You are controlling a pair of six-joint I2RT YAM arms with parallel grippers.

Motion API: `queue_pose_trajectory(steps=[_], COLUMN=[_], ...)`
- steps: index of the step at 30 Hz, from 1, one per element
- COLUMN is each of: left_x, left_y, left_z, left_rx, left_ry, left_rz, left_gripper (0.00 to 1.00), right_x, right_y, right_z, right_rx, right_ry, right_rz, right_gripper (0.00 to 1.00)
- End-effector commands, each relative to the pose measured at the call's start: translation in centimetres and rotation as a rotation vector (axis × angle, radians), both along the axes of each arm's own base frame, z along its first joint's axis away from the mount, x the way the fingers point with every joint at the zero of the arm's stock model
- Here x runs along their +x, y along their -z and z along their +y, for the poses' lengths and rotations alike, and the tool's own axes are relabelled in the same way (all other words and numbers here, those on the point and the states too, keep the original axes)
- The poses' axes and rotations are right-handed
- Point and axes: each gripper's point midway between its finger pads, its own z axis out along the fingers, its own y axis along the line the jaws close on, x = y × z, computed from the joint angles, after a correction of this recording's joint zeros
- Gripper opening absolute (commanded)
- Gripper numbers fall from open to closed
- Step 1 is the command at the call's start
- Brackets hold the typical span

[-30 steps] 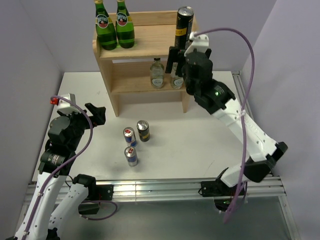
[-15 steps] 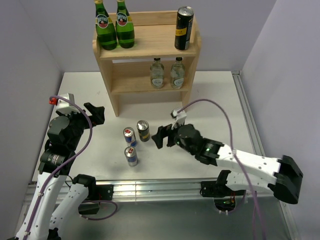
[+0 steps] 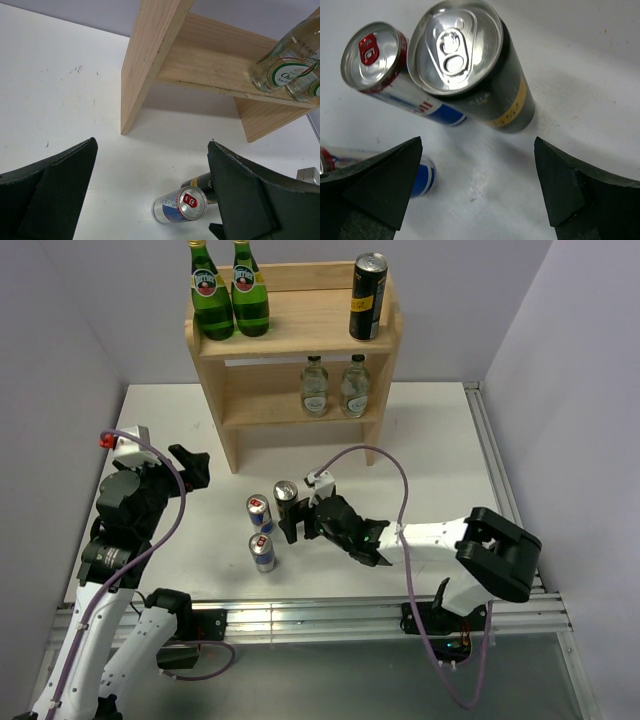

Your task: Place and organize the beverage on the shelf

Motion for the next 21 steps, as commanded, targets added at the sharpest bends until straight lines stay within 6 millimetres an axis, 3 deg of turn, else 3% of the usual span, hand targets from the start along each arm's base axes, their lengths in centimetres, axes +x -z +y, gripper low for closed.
queue_pose_trajectory(steps=[1, 16, 19, 21], left_x=[0.2, 0.2, 0.2, 0.2], left_y=[-0.7, -0.8, -0.7, -0.7], left_z=[0.0, -0.2, -0.2, -0.3], left_rx=[0.005, 0.002, 0.003, 0.003], left_ry=[0.006, 0.018, 0.018, 0.021], left_rz=[-0.029, -0.034, -0.030, -0.030], left_gripper=[0.99, 0.99, 0.99, 0.99], right_x=[2.5, 6.9, 7.5, 7.9], right_y=[-4.2, -2.2, -1.5, -1.7], right_z=[2.2, 3.7, 3.9, 3.8], right_rx=[0.116, 0.099, 0.095, 0.102], right_ry=[0.045, 0.158, 0.171, 0.183], right_rz=[-0.130, -0.234, -0.238, -0.247], right_gripper=[1.00, 1.00, 0.97, 0.90])
